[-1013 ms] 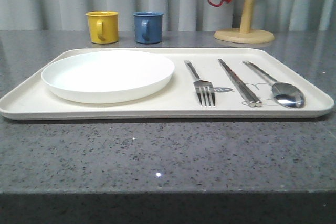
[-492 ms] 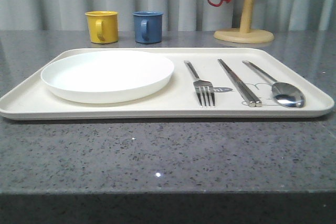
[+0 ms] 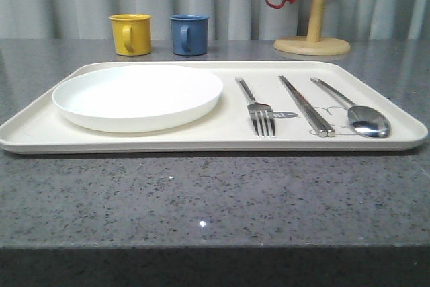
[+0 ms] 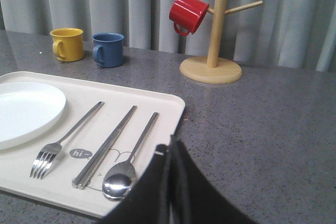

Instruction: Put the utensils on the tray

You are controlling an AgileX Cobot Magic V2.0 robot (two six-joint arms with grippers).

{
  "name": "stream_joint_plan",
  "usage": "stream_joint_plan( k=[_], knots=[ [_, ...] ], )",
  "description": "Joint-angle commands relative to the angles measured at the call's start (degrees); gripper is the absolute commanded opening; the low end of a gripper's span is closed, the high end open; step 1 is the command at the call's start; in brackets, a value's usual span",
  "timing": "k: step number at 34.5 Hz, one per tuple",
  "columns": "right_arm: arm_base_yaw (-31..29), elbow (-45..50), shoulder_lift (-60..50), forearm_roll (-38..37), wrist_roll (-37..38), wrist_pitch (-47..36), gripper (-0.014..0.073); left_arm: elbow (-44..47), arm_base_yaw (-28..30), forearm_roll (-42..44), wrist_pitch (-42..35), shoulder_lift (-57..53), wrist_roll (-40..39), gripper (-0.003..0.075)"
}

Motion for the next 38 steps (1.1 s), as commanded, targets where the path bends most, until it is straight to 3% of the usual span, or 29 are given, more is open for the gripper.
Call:
stream_joint_plan(
  k=[1,10,25,38],
  knots=[
    [-0.1,-1.5,0.5,-0.8,-0.4,-4.5,-0.0049,0.1,0.2,-0.5,-5.2,-1.3,-0.5,-0.0018],
    [-3.0,2.2,-0.1,-2.9,-0.4,-6.8,-0.0049,0.1,0.2,-0.5,-5.2,-1.3,-0.5,-0.0018],
    [-15.0,17.5,-11.3,3.3,-0.4,-7.1,-0.0049,0.1,0.2,-0.5,-5.2,-1.3,-0.5,-0.0018],
    [-16.3,17.9,-11.3,3.3,-0.4,-4.9,-0.0049,0.1,0.2,-0.5,-5.2,-1.2,-0.5,-0.0018]
  ],
)
